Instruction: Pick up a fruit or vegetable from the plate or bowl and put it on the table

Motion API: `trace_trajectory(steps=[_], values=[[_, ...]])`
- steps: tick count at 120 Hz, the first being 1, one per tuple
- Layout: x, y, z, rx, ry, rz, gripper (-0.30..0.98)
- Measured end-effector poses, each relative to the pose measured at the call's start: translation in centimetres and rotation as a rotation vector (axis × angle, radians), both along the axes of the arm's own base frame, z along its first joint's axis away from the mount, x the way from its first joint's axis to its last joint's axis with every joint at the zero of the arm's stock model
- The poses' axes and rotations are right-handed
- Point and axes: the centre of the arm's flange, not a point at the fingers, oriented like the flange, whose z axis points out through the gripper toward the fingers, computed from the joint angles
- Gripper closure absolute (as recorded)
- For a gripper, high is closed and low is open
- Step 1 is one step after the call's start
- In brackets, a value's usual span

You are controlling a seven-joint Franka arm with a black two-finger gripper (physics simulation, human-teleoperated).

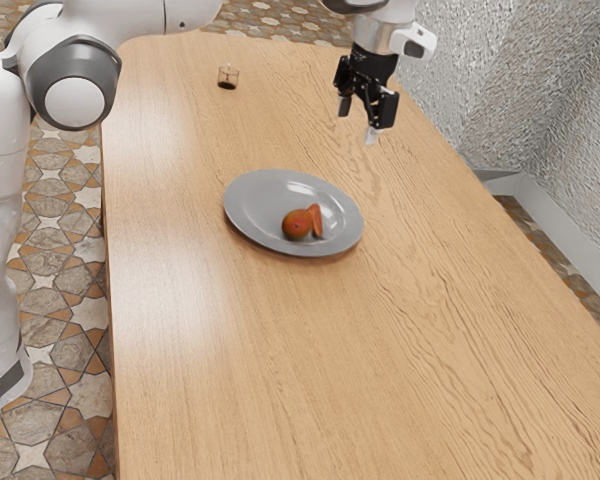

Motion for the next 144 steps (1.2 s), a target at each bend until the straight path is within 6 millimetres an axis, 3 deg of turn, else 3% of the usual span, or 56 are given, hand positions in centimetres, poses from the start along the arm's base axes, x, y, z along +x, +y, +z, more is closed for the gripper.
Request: trace_trajectory(steps=[47, 78, 92, 104, 111, 127, 144], values=[[0.1, -0.4, 0.5, 0.001, -0.025, 0.007, 0.0], [0.6, 1.8, -1.3, 0.007, 0.008, 0.053, 0.0], [0.8, 1.4, -1.7, 0.003, 0.015, 0.049, 0.0], [1.1, 1.8, -5.0, -0.004, 0.071, 0.057, 0.0], [0.2, 3.0, -6.9, -0.015, 0.099, 0.078, 0.0], [-1.1, 6.1, -9.7, -0.028, 0.126, 0.132, 0.0], [-2.4, 6.7, -12.5, -0.045, 0.135, 0.14, 0.0]])
